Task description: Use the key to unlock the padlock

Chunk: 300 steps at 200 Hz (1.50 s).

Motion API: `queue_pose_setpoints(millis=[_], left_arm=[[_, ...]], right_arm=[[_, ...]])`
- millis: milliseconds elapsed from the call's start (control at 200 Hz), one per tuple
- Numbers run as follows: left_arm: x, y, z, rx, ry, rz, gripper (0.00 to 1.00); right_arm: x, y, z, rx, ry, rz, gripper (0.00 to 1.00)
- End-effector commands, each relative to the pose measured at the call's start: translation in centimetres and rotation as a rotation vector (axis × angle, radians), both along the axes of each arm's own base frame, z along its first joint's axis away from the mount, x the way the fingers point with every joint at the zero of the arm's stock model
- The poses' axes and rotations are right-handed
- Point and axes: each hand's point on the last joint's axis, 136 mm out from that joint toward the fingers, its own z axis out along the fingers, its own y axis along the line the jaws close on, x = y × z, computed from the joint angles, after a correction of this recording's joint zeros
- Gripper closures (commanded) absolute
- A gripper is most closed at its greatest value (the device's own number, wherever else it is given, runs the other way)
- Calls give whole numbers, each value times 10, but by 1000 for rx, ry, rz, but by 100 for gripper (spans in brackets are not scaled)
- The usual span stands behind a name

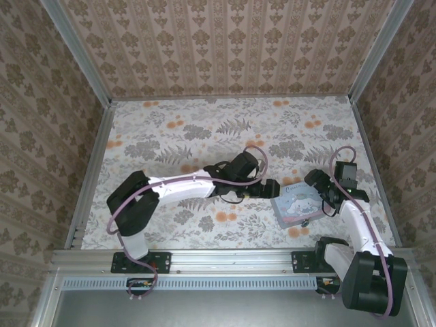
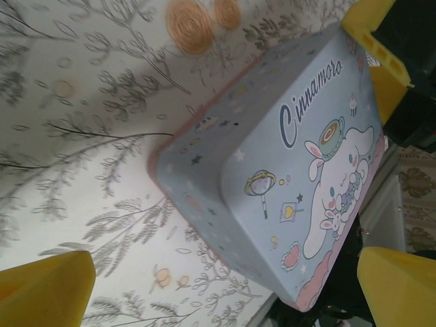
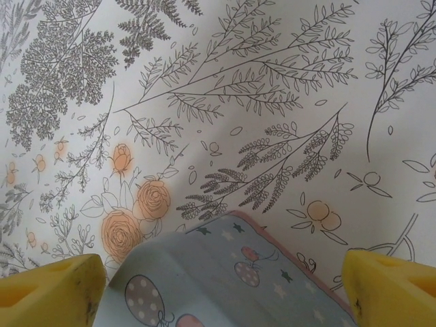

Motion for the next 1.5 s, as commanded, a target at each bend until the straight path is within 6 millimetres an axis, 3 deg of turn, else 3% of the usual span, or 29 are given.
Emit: queue_pose_setpoints(millis=[0,310,575,830,1070,1340,1495], left_arm=[[-6,-23,18,-80,49,-14,0],[-7,-60,21,-212,155,-71,0],[13,-71,24,-277,191,-56,0],[62,-61,30,-280,147,-9,0],[120,-46,36,-289,101,55,0],[203,-3,37,-272,0,154,0],[232,20,31,-242,-30,191,0]], right_arm=[[2,6,-2,43,-17,1,10],[8,11,0,81,-43,8,20],[19,23,-2,172,-82,18,42],[49,32,6,276,-169,-20,47],[101,57,11,332,-208,2,46],[170,103,6,407,-209,67,41],[193,113,3,427,-213,71,40]])
